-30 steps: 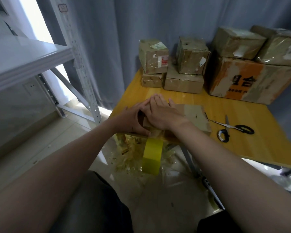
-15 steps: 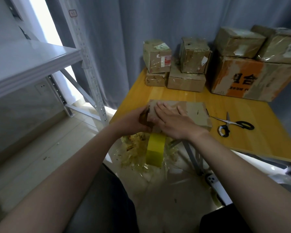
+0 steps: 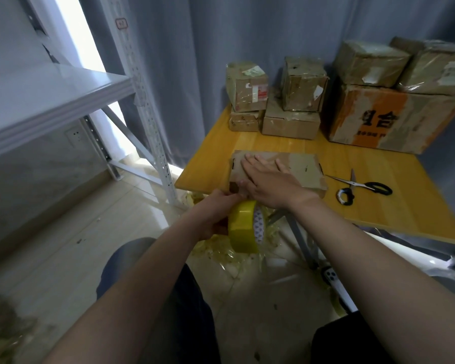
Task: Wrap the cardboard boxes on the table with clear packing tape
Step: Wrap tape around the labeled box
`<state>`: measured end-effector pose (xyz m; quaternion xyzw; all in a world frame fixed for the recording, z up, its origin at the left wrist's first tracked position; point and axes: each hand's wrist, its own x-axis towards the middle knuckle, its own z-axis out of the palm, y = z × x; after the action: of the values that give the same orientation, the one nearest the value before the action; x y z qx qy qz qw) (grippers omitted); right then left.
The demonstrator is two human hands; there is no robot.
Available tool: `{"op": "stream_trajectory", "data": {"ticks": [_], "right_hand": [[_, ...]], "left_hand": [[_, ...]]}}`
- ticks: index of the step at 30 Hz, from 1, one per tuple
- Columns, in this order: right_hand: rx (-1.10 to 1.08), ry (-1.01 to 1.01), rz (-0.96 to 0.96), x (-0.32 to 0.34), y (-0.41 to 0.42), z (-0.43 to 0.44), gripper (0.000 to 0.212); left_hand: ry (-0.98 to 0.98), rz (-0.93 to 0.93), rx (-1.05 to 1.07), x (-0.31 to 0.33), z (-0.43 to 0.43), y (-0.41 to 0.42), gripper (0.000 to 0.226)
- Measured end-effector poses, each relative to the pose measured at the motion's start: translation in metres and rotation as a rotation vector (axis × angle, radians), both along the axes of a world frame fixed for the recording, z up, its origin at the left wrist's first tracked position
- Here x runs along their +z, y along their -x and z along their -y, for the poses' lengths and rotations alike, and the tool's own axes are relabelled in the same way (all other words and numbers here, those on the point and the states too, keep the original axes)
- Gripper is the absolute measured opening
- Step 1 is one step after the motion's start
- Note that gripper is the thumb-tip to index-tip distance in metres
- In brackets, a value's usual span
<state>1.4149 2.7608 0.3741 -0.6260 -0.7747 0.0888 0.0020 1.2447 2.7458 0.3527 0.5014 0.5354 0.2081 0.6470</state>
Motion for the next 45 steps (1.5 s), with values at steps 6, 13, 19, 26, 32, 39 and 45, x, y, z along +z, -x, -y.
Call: {"op": "stream_trajectory", "data": {"ticks": [6, 13, 19, 26, 32, 39, 45], "right_hand": [[0.002, -0.020, -0.015, -0.001, 0.001, 0.000, 0.065], [-0.172, -0.155, -0.823, 0.014, -0.019, 0.010, 0.042], [-0.774, -0.441, -0.415, 0.010, -0.105, 0.049, 0.042], [-0.852, 0.070, -0.109, 0.005, -0.151, 0.080, 0.043], [-0.855, 0.006, -0.139, 0.016, -0.154, 0.092, 0.051], [-0.899, -0.187, -0.793, 0.027, -0.141, 0.099, 0.039], [-0.350, 0.307, -1.113, 0.055, -0.122, 0.101, 0.040]], "left_hand": [[0.067, -0.075, -0.104, 0.002, 0.015, -0.003, 0.018], [0.071, -0.017, 0.010, 0.000, 0.014, -0.014, 0.035], [0.071, 0.010, 0.032, 0.006, 0.015, -0.019, 0.026], [0.101, -0.011, 0.066, 0.006, 0.017, -0.025, 0.028], [0.074, -0.014, 0.083, 0.010, 0.024, -0.025, 0.025], [0.090, 0.021, 0.093, 0.011, 0.029, -0.022, 0.023], [0.069, -0.034, 0.061, 0.013, 0.028, -0.021, 0.024]]}}
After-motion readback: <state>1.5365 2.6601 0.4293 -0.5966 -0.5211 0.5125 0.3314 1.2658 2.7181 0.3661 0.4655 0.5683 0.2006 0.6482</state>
